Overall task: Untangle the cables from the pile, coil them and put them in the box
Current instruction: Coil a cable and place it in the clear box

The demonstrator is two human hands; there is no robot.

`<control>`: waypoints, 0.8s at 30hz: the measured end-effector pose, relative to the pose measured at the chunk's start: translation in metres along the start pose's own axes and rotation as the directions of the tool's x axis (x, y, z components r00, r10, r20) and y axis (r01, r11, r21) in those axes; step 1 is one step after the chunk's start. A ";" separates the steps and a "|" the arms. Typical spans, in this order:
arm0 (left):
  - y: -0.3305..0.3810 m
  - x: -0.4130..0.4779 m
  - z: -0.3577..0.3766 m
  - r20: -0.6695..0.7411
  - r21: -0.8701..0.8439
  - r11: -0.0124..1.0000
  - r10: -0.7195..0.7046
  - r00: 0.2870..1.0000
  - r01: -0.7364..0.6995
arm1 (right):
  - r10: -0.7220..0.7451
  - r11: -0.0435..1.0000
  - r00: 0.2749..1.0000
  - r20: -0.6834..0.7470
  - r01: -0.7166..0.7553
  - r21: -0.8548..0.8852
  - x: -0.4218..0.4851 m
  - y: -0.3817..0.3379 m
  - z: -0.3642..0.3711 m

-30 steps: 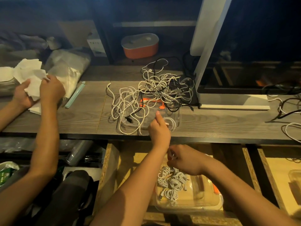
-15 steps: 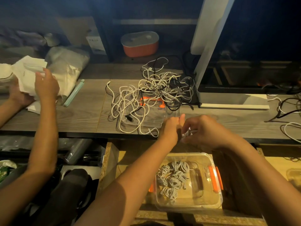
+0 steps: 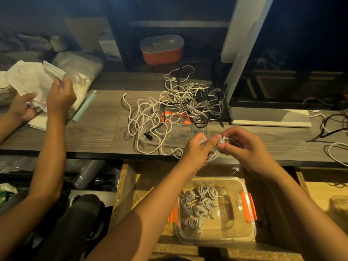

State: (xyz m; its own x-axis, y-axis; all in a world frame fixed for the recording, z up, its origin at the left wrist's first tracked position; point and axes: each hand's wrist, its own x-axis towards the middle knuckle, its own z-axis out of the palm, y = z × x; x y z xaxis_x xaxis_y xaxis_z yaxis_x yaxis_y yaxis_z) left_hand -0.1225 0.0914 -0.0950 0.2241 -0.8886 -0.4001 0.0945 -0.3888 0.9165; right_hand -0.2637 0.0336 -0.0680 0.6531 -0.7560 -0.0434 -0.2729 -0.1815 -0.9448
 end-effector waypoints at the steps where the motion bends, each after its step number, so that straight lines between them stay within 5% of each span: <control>1: 0.003 -0.001 -0.002 0.056 -0.039 0.999 -0.001 0.998 0.003 | -0.014 0.999 1.000 0.014 0.014 0.053 -0.001 0.000 -0.001; 6: 0.016 -0.009 -0.006 0.165 -0.142 0.986 -0.059 0.984 0.083 | -0.044 0.985 0.998 0.054 0.034 0.169 0.000 -0.006 -0.005; 11: 0.036 -0.011 -0.015 0.211 0.238 0.966 0.053 0.976 -0.104 | -0.052 0.995 0.988 0.143 0.063 -0.078 -0.003 -0.003 -0.008; 13: 0.043 -0.012 -0.018 0.252 0.302 0.942 0.067 0.965 -0.144 | -0.071 0.996 0.989 0.130 0.077 -0.045 -0.004 -0.003 -0.008; 20: 0.034 -0.019 -0.015 0.185 -0.058 0.996 0.076 0.980 -0.066 | -0.118 0.987 0.990 0.080 0.109 0.116 -0.004 -0.013 -0.008; 24: 0.029 -0.020 -0.011 0.093 -0.002 0.991 0.130 0.987 -0.131 | -0.147 0.989 0.989 -0.030 0.147 -0.009 -0.013 -0.009 0.000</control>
State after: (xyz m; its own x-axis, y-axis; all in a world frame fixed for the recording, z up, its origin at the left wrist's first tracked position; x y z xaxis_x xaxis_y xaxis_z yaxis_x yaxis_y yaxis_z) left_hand -0.1134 0.1009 -0.0602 0.1436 -0.9505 -0.2756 0.0667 -0.2686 0.9609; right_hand -0.2698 0.0444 -0.0588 0.6645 -0.7397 0.1062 -0.1798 -0.2962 -0.9380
